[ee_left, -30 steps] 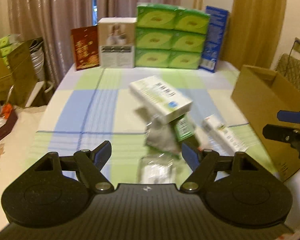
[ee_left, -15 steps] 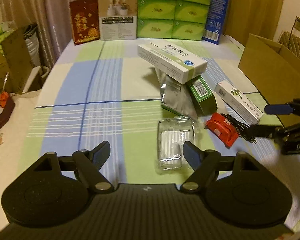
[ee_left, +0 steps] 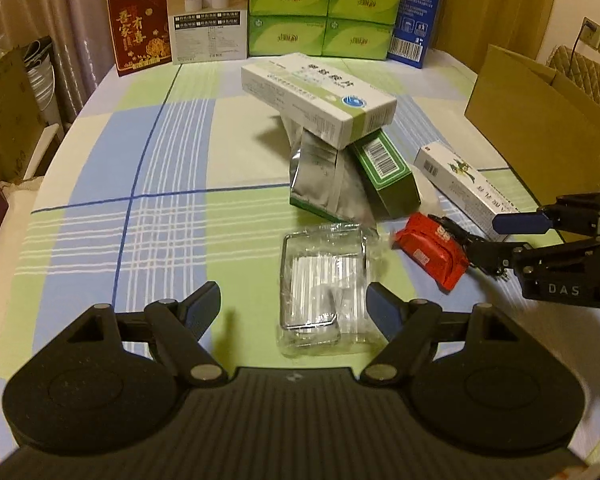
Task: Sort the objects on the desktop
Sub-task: 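Grasp the clear plastic package with the left tool while the right tool grasps the black cable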
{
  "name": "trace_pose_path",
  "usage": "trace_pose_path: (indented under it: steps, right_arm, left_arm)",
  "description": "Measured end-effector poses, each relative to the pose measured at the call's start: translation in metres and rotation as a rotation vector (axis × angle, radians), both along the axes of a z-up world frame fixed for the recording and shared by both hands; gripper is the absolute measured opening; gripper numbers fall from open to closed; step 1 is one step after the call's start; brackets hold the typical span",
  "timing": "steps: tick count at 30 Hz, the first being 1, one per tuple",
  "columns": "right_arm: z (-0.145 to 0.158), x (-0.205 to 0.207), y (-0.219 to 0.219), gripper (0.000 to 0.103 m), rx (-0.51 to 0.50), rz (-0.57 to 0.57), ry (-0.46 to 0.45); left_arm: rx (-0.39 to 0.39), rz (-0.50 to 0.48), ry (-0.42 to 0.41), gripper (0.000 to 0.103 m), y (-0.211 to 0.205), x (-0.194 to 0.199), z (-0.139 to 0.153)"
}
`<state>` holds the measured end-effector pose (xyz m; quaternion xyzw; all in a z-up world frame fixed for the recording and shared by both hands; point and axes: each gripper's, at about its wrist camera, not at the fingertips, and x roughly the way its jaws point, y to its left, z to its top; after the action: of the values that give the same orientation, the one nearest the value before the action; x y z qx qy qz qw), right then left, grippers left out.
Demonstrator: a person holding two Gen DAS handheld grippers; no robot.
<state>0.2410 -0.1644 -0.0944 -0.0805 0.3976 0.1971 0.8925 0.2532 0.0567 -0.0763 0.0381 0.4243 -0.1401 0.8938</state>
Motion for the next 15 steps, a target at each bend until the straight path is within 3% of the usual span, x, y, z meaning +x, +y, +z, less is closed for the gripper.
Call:
trace_pose_path:
  steps: [9, 11, 15]
  right_arm:
    - [-0.007, 0.007, 0.001, 0.028, 0.001, 0.005, 0.026]
    - [-0.007, 0.008, 0.001, 0.015, 0.008, 0.010, 0.035]
    - [-0.007, 0.006, 0.003, 0.012, 0.006, 0.015, 0.040]
  left_arm:
    - [-0.009, -0.002, 0.011, 0.076, -0.003, 0.001, -0.007]
    - [-0.010, -0.007, 0.012, 0.076, -0.003, 0.001, -0.009]
    - [-0.006, -0.012, 0.019, 0.076, -0.006, 0.002, -0.012]
